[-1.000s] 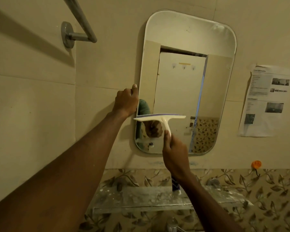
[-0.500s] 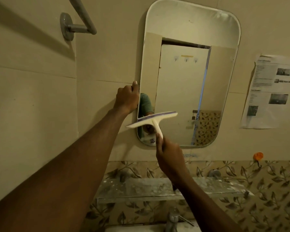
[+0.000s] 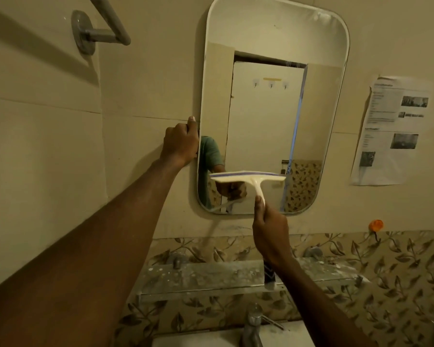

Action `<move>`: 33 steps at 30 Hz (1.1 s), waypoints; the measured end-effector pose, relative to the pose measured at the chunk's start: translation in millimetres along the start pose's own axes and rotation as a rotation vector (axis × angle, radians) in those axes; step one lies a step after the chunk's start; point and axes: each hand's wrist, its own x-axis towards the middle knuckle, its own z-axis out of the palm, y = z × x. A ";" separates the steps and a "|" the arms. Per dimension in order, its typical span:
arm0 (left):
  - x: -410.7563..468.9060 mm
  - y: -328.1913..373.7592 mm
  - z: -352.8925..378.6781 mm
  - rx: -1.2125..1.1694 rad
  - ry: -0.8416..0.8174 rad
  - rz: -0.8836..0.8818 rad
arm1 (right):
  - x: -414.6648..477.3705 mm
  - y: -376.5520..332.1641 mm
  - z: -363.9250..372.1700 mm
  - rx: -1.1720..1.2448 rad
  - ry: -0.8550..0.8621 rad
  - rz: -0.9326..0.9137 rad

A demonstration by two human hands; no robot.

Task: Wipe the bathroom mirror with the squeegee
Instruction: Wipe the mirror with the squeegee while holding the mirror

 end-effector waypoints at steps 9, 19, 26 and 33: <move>-3.1 4.3 -2.8 0.011 -0.008 -0.015 | -53.9 40.4 16.2 -0.081 -0.103 0.118; 5.5 32.4 -22.1 0.080 -0.105 -0.094 | -48.8 52.3 -21.1 -0.073 -0.068 0.215; 25.3 80.7 -11.1 0.030 0.138 0.029 | -17.1 27.6 -27.8 0.132 0.101 0.221; 29.9 81.0 -2.7 -0.006 0.175 -0.049 | -12.7 15.1 -1.2 0.132 0.093 0.228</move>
